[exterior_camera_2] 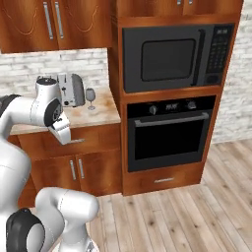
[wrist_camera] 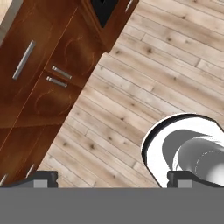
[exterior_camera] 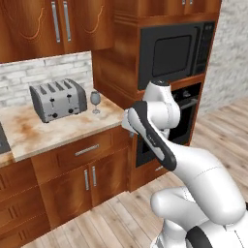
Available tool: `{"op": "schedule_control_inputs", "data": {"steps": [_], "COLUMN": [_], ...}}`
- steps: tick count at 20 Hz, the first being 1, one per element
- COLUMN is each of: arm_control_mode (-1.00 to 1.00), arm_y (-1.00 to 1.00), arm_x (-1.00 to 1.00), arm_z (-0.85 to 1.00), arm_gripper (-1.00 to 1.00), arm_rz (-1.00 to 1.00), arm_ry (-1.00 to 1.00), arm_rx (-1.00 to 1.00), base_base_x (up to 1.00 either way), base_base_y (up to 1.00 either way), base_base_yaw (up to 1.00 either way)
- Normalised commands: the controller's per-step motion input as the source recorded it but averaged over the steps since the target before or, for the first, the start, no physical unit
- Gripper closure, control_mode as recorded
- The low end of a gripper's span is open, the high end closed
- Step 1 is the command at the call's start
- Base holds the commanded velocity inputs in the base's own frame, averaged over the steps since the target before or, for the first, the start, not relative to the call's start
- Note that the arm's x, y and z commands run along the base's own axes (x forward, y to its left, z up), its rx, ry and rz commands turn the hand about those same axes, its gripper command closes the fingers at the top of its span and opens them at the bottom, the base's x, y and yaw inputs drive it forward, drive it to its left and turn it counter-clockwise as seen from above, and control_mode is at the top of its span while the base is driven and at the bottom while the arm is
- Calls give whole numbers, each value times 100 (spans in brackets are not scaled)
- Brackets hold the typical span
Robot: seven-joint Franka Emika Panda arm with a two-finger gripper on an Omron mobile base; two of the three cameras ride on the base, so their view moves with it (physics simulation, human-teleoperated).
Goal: Retrieve the wine glasses from the counter and place one next to each plate.
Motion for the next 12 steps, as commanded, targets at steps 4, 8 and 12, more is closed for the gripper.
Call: {"op": "schedule_control_inputs", "data": {"steps": [4, 8, 12], "arm_control_mode": [100, 100, 100], "arm_y": [0, 0, 0], "arm_x": [0, 0, 0], "arm_z": [0, 0, 0], "arm_gripper": [-100, -100, -100], "arm_rz": [0, 0, 0], "arm_ry": [0, 0, 0], "arm_rx": [0, 0, 0], "base_base_x": [21, 56, 97], "base_base_y": [-6, -8, -34], "base_base_yaw": [9, 1, 9]}}
